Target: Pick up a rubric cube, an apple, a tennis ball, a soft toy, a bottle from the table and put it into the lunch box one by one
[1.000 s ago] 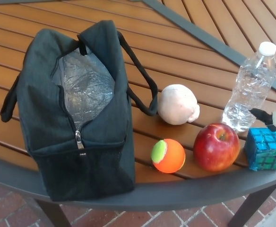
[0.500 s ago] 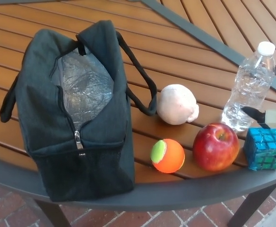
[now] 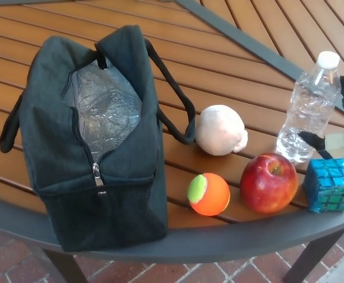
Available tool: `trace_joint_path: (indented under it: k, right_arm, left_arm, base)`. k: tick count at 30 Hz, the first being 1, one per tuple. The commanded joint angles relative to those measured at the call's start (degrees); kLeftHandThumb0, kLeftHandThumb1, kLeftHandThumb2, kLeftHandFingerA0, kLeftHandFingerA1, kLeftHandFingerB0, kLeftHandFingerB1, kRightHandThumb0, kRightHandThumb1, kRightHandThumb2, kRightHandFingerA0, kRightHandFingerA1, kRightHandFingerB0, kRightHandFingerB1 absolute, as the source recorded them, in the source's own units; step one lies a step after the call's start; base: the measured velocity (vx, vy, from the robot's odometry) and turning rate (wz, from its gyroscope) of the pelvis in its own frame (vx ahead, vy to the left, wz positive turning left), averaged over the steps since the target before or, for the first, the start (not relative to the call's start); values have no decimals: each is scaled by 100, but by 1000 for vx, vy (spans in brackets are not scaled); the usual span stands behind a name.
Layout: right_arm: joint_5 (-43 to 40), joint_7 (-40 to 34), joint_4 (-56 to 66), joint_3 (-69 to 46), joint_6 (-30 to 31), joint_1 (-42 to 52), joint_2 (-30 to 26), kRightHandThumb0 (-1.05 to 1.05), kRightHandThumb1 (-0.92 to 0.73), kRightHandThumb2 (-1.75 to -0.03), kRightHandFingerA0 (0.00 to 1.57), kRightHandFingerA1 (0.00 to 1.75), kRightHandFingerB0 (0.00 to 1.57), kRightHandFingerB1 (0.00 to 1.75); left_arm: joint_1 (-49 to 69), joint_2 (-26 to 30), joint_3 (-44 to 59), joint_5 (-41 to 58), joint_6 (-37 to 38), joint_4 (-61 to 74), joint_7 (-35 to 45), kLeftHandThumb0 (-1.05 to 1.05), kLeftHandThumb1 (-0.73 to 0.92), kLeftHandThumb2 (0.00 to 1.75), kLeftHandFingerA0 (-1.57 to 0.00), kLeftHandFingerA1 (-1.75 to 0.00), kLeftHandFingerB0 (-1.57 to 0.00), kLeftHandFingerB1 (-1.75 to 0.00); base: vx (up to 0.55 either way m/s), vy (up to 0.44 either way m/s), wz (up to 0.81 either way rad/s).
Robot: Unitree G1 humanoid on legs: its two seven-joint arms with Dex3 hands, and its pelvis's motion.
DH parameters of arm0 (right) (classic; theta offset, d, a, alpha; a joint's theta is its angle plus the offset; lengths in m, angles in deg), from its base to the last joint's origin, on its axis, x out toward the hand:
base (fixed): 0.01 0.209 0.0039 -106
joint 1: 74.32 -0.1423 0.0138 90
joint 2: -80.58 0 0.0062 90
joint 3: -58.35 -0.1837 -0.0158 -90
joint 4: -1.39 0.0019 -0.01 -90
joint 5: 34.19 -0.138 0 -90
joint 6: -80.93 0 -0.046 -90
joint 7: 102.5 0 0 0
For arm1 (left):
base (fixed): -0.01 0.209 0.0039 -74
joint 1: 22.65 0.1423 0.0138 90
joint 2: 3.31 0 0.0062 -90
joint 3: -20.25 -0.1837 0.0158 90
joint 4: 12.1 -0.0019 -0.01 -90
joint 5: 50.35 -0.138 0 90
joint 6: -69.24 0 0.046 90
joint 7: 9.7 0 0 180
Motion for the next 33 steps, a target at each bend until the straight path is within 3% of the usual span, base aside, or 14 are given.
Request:
trace_joint_path:
  k: [1, 2, 3, 19, 20, 24, 25, 27, 28, 29, 30, 31, 32, 33]
  right_arm:
    - [-25, -273, -267, -187, -238, -148, 104, -36, -27, -88, 3, 54, 0, 50]
    - [-1, -301, -303, -195, -216, -163, 120, -36, -27, -88, 3, 54, 0, 50]
    - [2, -334, -314, -214, -206, -160, 141, -70, -39, -76, 6, 54, 0, 37]
    - [-56, -589, -658, -425, -188, -425, 654, -66, -41, -78, 15, 57, 0, 7]
    - [-52, -647, -680, -435, -191, -430, 690, -58, -53, -56, 26, 58, 0, 21]
    - [-256, -1163, -922, -760, -360, -497, 1068, -58, -53, -57, 41, 64, 0, 24]
    - [-303, -1229, -973, -829, -478, -525, 1139, -50, -47, -83, 59, 74, 3, 25]
    - [-346, -1317, -1056, -935, -637, -569, 1238, -50, -47, -83, 59, 74, 3, 25]
    - [-344, -1401, -1072, -990, -649, -578, 1280, -45, -63, -59, 72, 65, 7, 28]
    - [-322, -1493, -1096, -1046, -642, -587, 1315, -45, -63, -59, 72, 65, 7, 28]
    - [-283, -1656, -1055, -1066, -678, -586, 1375, -23, -78, -63, 102, 99, 26, 31]
    - [-232, -1845, -1011, -1089, -736, -588, 1449, -23, -78, -63, 102, 99, 26, 31]
    - [-48, -1995, -1033, -962, -715, -614, 1438, -22, -67, -71, 87, 149, 91, 59]
    - [170, -2144, -1078, -801, -682, -649, 1411, -22, -67, -71, 87, 149, 91, 59]
  left_arm:
    - [135, 134, -12, -11, 409, -31, 45, 7, 57, 78, -96, -104, -87, -85]
    - [105, 151, 4, 25, 449, -128, 92, 7, 57, 78, -96, -104, -87, -85]
    - [87, 176, -13, -9, 450, -186, 57, 6, 56, 78, -97, -102, -88, -84]
    - [-72, 200, -74, -32, 479, -526, -20, 9, 55, 85, -91, -102, -83, -83]
    - [-55, 197, -92, -58, 487, -502, -50, 6, 55, 85, -93, -101, -85, -84]
    - [7, 187, -111, -39, 609, -507, 34, 9, 56, 90, -94, -105, -86, -87]
    - [8, 181, -111, -42, 576, -483, -7, 9, 54, 88, -89, -105, -87, -86]
    - [8, 175, -113, -45, 539, -456, -58, 9, 54, 88, -89, -105, -87, -86]
    - [26, 144, -73, 37, 549, -428, 21, 10, 54, 88, -92, -108, -87, -90]
    - [49, 108, -23, 141, 572, -399, 131, 10, 54, 88, -92, -108, -87, -90]
    - [62, 107, -53, 96, 561, -380, 90, 8, 53, 85, -94, -107, -87, -88]
    - [75, 115, -100, 13, 541, -361, 14, 8, 53, 85, -94, -107, -87, -88]
    - [109, 97, -104, 22, 517, -306, 38, 5, 57, 86, -94, -106, -84, -88]
    - [152, 72, -99, 54, 489, -238, 86, 5, 57, 86, -94, -106, -84, -88]
  base:
    - [0, 0, 0]
    - [0, 0, 0]
    - [0, 0, 0]
    - [0, 0, 0]
    - [0, 0, 0]
    - [0, 0, 0]
    - [0, 0, 0]
    - [0, 0, 0]
    - [0, 0, 0]
    - [0, 0, 0]
    - [0, 0, 0]
    - [0, 0, 0]
    - [0, 0, 0]
    - [0, 0, 0]
